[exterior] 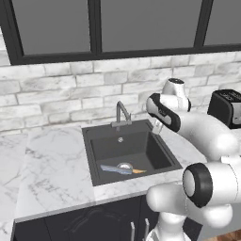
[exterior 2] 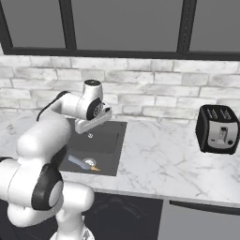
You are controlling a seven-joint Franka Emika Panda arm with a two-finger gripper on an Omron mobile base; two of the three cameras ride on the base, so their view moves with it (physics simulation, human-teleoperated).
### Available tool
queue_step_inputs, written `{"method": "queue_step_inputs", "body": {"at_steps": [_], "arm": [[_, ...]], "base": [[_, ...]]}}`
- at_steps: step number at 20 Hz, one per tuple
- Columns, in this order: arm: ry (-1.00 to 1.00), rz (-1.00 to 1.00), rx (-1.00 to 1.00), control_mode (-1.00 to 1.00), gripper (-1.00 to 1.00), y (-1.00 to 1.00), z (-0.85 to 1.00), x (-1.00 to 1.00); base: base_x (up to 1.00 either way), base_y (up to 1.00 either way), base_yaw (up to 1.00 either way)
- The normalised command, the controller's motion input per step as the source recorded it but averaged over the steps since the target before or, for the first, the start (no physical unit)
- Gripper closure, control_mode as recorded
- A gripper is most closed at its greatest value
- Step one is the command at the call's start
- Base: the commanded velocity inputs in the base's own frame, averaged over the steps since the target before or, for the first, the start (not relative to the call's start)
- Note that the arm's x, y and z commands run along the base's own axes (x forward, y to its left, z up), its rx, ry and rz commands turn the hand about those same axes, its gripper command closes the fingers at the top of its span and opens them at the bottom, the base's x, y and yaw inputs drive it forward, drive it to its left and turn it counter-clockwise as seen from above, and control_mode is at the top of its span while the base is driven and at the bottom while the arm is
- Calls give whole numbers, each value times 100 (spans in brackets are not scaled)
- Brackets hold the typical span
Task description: Move the cutting board and knife to the sink. Then move spray from the cabinet to the counter.
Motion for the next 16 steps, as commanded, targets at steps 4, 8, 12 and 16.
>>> {"method": "queue_step_inputs", "body": {"at_steps": [4,8,12,16], "arm": [[0,-43,0,-100,-100,0,91,-27],[0,-38,0,-100,-100,-4,88,-44],[0,-27,6,-100,-100,-6,39,-73],[-4,-21,18,-100,-100,0,16,-83]], "base": [[0,0,0],[0,0,0],[0,0,0],[0,0,0]]}}
